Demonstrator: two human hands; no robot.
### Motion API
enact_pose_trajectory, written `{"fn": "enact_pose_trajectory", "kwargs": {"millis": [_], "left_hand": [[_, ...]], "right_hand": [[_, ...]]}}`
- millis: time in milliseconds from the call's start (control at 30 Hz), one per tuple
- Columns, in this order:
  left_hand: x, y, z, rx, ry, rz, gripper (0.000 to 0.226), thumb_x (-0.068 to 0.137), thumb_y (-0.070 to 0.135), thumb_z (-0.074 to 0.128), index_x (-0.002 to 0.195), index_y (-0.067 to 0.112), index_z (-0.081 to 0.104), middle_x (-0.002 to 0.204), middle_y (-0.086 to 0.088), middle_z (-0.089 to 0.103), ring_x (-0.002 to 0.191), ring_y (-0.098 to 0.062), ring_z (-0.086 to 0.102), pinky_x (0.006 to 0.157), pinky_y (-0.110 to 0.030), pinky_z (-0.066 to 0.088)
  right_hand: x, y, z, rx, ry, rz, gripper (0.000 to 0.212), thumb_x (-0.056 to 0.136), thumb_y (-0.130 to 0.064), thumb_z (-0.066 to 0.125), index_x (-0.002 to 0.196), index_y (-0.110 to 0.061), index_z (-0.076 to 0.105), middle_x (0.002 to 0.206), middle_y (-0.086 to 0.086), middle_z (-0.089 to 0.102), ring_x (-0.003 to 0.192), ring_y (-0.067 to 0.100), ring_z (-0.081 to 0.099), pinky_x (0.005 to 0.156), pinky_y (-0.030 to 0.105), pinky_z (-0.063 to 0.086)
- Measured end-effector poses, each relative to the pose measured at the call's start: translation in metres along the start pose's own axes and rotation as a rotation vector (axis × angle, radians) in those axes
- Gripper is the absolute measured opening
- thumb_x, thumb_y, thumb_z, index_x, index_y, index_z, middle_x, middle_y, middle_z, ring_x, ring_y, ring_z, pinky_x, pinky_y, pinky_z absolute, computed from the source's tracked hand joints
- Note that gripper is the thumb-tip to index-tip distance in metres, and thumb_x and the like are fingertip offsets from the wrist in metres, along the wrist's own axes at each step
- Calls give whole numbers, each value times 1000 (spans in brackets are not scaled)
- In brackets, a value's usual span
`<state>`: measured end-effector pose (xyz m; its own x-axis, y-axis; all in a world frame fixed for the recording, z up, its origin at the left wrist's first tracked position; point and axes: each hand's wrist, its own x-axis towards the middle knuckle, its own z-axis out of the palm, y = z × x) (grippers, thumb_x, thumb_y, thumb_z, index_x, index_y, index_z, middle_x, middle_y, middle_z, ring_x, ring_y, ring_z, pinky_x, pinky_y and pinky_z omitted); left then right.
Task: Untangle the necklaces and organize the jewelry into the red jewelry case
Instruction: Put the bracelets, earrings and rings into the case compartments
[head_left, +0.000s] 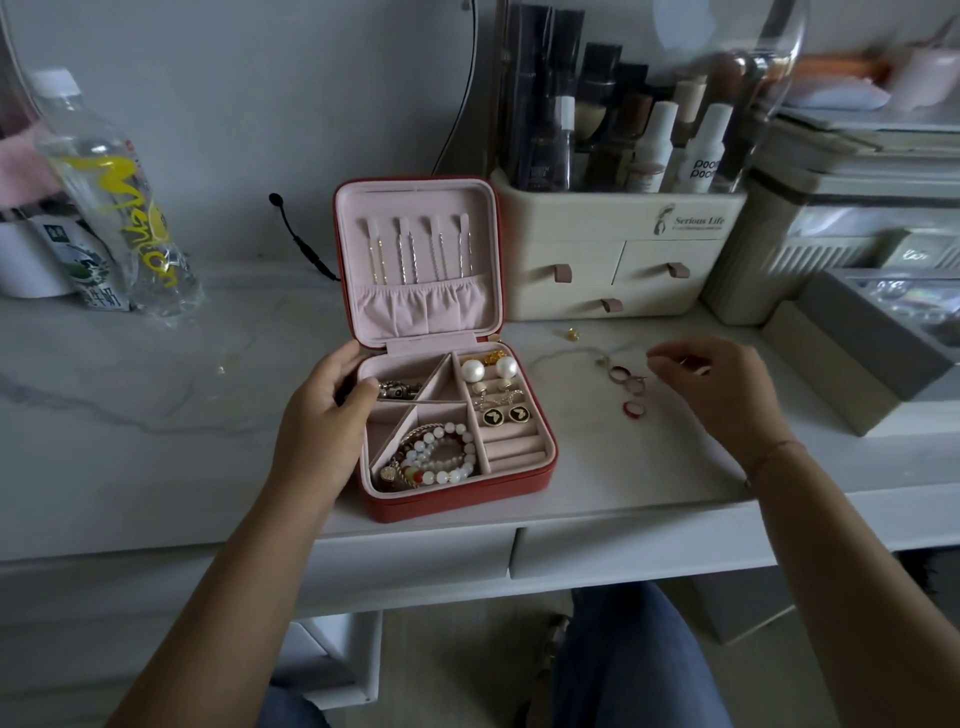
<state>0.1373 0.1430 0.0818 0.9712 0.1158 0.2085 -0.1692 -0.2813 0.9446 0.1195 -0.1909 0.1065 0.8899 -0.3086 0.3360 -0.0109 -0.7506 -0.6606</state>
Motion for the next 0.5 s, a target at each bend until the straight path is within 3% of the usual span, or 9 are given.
{"fn": "enact_pose_trajectory", "kwargs": {"millis": [167,300,500], "left_hand": [[-1,2,0,4,12,-4,39,93,8,52,119,36,56,102,31,60,96,13,56,83,-15,40],[-2,3,0,0,13,-9,40,93,8,52,117,39,55,101,32,60,91,20,55,81,-13,40],[-2,2,1,2,15,-12,40,93,9,52,120,38,55,100,33,59,88,23,55,79,-11,39]], "right_hand": [[2,3,3,-42,-80,39,11,81,-23,72,89,-17,75,84,-2,70,82,16,63,81,33,50],[-2,0,6,-41,-77,50,10,75,-27,77,84,-22,74,80,-9,67,78,7,60,74,24,44],[-4,-4,9,-99,-31,21,6,76,-20,76,80,-16,74,75,-4,65,75,13,58,71,26,43]]}}
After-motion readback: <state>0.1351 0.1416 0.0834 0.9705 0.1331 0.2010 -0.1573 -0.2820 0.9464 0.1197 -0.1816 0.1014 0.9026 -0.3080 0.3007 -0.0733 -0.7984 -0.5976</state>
